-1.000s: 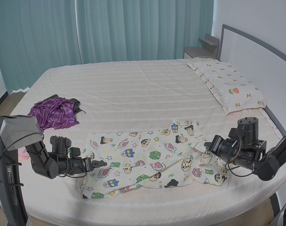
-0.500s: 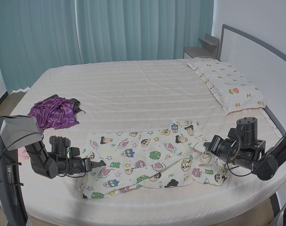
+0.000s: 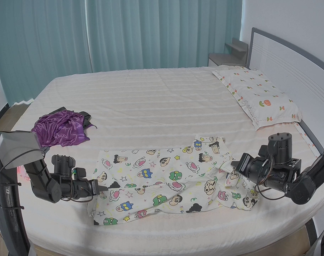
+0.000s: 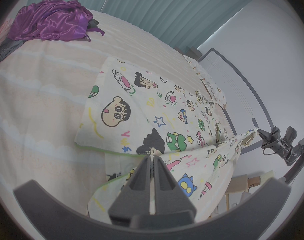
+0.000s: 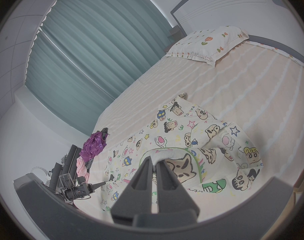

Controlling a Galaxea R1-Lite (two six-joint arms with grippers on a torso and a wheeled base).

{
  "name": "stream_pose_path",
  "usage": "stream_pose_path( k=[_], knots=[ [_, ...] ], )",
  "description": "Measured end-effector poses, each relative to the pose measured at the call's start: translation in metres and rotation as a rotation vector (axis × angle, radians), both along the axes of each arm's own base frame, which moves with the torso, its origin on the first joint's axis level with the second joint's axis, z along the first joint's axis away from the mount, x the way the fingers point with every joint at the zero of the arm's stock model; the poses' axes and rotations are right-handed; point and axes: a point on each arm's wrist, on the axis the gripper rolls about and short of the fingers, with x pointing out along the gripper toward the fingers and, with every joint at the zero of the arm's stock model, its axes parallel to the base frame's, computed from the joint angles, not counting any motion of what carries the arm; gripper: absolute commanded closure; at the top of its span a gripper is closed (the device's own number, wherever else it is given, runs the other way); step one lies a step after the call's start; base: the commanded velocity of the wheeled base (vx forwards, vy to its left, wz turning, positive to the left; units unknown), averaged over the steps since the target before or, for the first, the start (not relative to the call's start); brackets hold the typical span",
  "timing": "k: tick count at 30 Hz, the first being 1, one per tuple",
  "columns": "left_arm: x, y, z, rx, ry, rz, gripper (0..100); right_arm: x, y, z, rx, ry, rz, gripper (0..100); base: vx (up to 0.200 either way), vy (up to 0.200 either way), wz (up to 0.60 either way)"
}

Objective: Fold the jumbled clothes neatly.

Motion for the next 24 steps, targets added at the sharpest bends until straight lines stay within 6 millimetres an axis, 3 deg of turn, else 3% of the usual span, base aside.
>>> stream_pose_path(
  k=[8, 24],
  knots=[
    [-0.023, 0.001, 0.024, -0.002, -0.019, 0.002, 100, -0.003, -0.001, 0.000, -0.003, 0.004, -0.001, 100, 0.000, 0.000, 0.00],
    [-0.091, 0.004, 0.073, -0.008, -0.071, 0.016, 100, -0.018, -0.007, 0.005, -0.014, -0.005, 0.009, 100, 0.000, 0.000, 0.00]
  ],
)
